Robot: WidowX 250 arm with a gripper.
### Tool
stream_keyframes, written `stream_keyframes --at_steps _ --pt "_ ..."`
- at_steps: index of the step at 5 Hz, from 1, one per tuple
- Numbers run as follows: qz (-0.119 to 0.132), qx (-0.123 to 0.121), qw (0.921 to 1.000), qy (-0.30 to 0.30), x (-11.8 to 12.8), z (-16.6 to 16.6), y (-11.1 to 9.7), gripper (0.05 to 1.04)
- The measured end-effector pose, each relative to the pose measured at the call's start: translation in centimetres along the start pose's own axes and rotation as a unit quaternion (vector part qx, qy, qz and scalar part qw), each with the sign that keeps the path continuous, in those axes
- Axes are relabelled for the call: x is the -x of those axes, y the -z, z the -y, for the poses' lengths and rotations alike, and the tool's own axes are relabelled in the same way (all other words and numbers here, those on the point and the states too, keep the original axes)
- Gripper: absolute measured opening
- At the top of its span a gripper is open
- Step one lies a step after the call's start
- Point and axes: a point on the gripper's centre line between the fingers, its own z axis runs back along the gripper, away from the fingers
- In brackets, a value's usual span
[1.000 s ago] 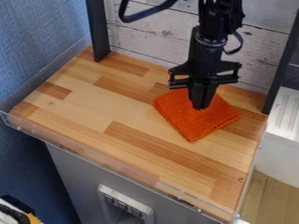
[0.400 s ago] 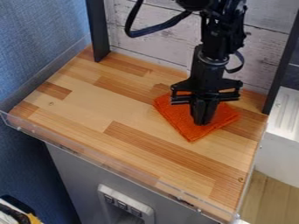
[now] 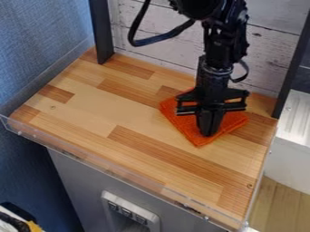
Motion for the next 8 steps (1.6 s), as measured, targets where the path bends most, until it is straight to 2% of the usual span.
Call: stream_keyframes --at_steps 1,2,4,5,6,7,8 --pt "-0.008 0.003 0.9996 0.025 0.6 -0.8 0.7 0.059" --pt "-0.010 0.011 0.9966 0.080 1.4 -1.4 0.6 0.059" --pt "-0.001 0.027 0.9823 0.185 2.5 -2.4 0.6 0.081" --pt "0.013 0.035 0.9741 0.223 2.8 -2.7 -1.2 0.230" --pt "0.024 0.036 0.9617 0.271 2.8 -3.3 -2.8 0.485" --pt "0.030 0.028 0.9562 0.290 1.6 -5.4 -4.4 0.788" --pt "0.034 0.021 0.9476 0.317 0.1 -6.7 -5.5 0.995"
